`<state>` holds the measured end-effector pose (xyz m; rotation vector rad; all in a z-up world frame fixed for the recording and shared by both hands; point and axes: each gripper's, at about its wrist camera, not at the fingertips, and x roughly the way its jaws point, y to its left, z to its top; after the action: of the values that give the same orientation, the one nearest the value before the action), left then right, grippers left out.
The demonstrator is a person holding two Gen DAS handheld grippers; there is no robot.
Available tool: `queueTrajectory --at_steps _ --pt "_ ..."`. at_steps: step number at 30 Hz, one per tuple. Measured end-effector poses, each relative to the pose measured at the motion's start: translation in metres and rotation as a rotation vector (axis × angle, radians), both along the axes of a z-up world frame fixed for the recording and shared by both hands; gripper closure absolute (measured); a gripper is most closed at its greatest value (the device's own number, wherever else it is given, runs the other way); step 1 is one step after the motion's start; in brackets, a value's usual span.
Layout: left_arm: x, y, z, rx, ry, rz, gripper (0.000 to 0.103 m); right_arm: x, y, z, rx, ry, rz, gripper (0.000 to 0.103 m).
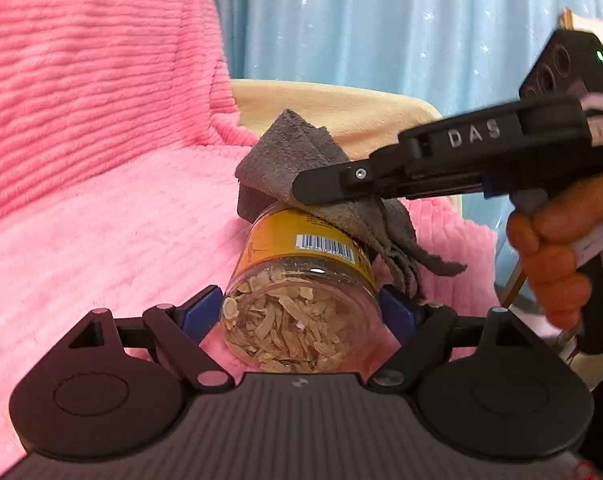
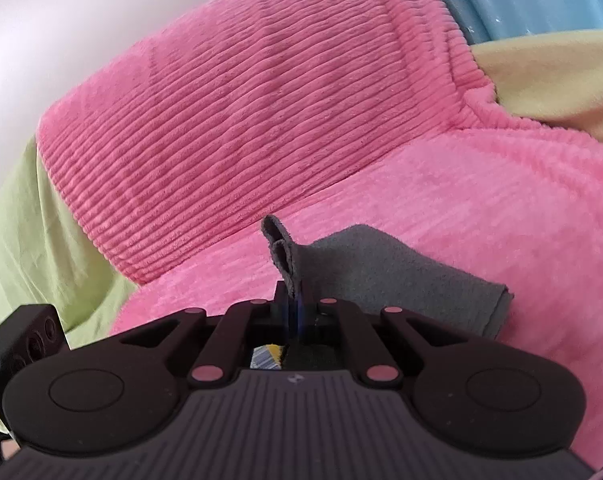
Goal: Clean container
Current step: 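Wipe the jar's base and side with the right gripper's cloth while the left gripper holds it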
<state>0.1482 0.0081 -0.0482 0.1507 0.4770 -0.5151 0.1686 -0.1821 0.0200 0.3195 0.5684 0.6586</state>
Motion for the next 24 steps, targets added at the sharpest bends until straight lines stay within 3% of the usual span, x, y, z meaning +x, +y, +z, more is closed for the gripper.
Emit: queueTrajectory --at_steps 3,6,8,10,13,20,24 --pt "-0.009 -0.019 -0.002 0.187 -0.102 -0.012 0.018 -0.014 0.010 0.001 -0.001 0.007 0.098 0.101" --pt "-0.011 -0.027 -0.006 0.257 -0.138 -0.021 0.018 -0.025 0.024 0.003 -0.054 -0.026 0.182 0.102" --pt "-0.012 -0.032 -0.007 0.280 -0.154 -0.026 0.018 -0.019 0.021 0.004 -0.065 -0.040 0.169 0.102" --pt "-0.014 -0.038 -0.010 0.317 -0.177 -0.033 0.018 -0.007 0.009 0.003 -0.048 -0.028 0.064 0.102" --pt "-0.018 -0.040 -0.012 0.341 -0.192 -0.036 0.018 0.002 -0.002 0.003 -0.021 -0.002 -0.029 0.101" --pt "-0.015 -0.038 -0.014 0.328 -0.181 -0.030 0.018 -0.024 0.028 0.006 -0.074 -0.036 0.144 0.102" --pt "-0.016 -0.040 -0.014 0.322 -0.180 -0.026 0.018 -0.005 0.010 0.005 -0.055 -0.033 0.016 0.102"
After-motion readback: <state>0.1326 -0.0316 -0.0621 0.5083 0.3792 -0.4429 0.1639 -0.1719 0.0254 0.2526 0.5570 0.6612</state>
